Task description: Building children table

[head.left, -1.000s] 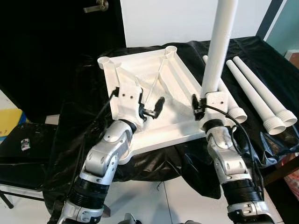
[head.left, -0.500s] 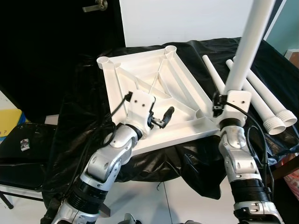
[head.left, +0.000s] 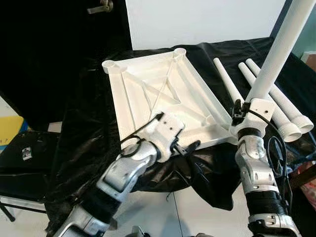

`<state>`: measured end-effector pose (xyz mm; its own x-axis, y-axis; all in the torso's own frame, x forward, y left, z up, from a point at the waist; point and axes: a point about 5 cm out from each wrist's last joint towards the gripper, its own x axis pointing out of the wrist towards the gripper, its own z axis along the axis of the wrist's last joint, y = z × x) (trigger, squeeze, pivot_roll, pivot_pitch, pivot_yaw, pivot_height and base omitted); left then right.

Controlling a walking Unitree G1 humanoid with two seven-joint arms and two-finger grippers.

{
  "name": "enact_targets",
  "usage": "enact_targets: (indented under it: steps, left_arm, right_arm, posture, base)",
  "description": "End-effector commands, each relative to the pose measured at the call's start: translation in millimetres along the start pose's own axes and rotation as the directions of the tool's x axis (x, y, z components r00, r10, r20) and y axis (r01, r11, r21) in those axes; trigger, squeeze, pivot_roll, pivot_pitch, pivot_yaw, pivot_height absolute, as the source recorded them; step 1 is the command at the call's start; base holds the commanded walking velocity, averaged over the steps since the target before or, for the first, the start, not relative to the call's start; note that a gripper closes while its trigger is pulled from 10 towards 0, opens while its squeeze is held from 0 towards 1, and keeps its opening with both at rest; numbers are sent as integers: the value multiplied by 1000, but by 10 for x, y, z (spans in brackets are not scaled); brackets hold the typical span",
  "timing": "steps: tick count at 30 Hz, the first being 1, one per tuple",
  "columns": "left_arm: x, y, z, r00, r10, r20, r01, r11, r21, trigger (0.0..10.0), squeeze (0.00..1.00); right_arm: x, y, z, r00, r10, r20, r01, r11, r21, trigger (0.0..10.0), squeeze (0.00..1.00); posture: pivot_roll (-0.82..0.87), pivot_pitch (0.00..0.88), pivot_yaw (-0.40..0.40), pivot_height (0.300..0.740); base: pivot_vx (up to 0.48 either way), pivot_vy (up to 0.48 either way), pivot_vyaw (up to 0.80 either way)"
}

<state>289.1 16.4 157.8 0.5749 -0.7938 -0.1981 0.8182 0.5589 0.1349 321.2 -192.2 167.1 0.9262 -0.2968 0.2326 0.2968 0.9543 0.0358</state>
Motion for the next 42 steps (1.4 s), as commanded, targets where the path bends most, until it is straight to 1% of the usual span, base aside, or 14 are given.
enact_targets:
  steps: [1, 5, 9, 14, 18, 21, 22, 23, 24, 25, 30, 34, 40, 42]
  left_arm:
    - [23, -9, -55, 999, 4, -35, -4, 1000, 12, 10000, 0]
    - [145, -118, -124, 996, -42, -78, 42, 999, 6, 10000, 0]
    - [209, -151, -192, 991, -55, -122, 53, 998, -20, 10000, 0]
    - [278, -84, -229, 986, 7, -167, -15, 999, -44, 10000, 0]
    - [323, -26, -206, 985, 50, -166, -58, 997, -47, 10000, 0]
    - [336, -20, -178, 988, 39, -147, -47, 998, -45, 10000, 0]
    - [339, -28, -177, 989, 23, -144, -30, 998, -49, 7882, 0]
    - [333, -35, -183, 990, 7, -142, -13, 999, -46, 510, 0]
    - [333, -35, -183, 990, 7, -142, -13, 999, -46, 510, 0]
    - [314, -43, -201, 989, -13, -146, 7, 999, -37, 0, 0]
    - [262, -65, -221, 987, -71, -143, 70, 997, -16, 0, 0]
    - [130, -67, -273, 977, -151, -153, 154, 988, 10, 0, 0]
    - [-21, -19, -317, 964, -207, -164, 216, 976, 36, 0, 0]
    - [-21, -19, -317, 964, -207, -164, 216, 976, 36, 0, 0]
  right_arm:
    - [11, 2, 20, 1000, 1, 15, -2, 1000, 9, 10000, 0]
    - [2, -14, 19, 1000, -3, 16, 3, 1000, 2, 10000, 0]
    - [-12, -23, 16, 1000, -9, 15, 9, 1000, 0, 10000, 0]
    - [-20, -25, 14, 1000, -13, 13, 13, 1000, 0, 10000, 0]
    - [-28, -31, 12, 1000, -15, 13, 15, 1000, -1, 10000, 0]
    - [-33, -33, 8, 1000, -16, 11, 17, 1000, -2, 10000, 0]
    - [-34, -31, 6, 1000, -16, 10, 16, 1000, -3, 10000, 0]
    - [-35, -28, 4, 1000, -15, 9, 15, 1000, -4, 10000, 0]
    - [-35, -28, 4, 1000, -15, 9, 15, 1000, -4, 10000, 0]
    - [-38, -23, 1, 1000, -14, 9, 14, 1000, -5, 10000, 0]
    - [-41, -20, 0, 1000, -15, 9, 15, 1000, -3, 10000, 0]
    - [-40, -5, 3, 1000, -6, 11, 6, 1000, -1, 10000, 0]
    - [-39, 28, 3, 1000, 16, 11, -16, 1000, 3, 10000, 0]
    - [-39, 28, 3, 1000, 16, 11, -16, 1000, 3, 10000, 0]
  posture:
    - [-50, 78, 40, 740]
    - [-65, 82, 58, 740]
    - [-73, 83, 66, 740]
    - [-80, 83, 72, 740]
    - [-84, 83, 75, 740]
    - [-84, 84, 76, 740]
    - [-84, 84, 76, 740]
    - [-84, 82, 78, 740]
    - [-84, 82, 78, 740]
    - [-85, 81, 79, 740]
    - [-85, 78, 80, 740]
    - [-83, 72, 74, 740]
    - [-80, 67, 69, 740]
    - [-80, 67, 69, 740]
  base:
    - [0, 0, 0]
    - [0, 0, 0]
    - [0, 0, 0]
    - [0, 0, 0]
    - [0, 0, 0]
    - [0, 0, 0]
    - [0, 0, 0]
    - [0, 0, 0]
    - [0, 0, 0]
    - [0, 0, 0]
    - [0, 0, 0]
    - [0, 0, 0]
    - [0, 0, 0]
    - [0, 0, 0]
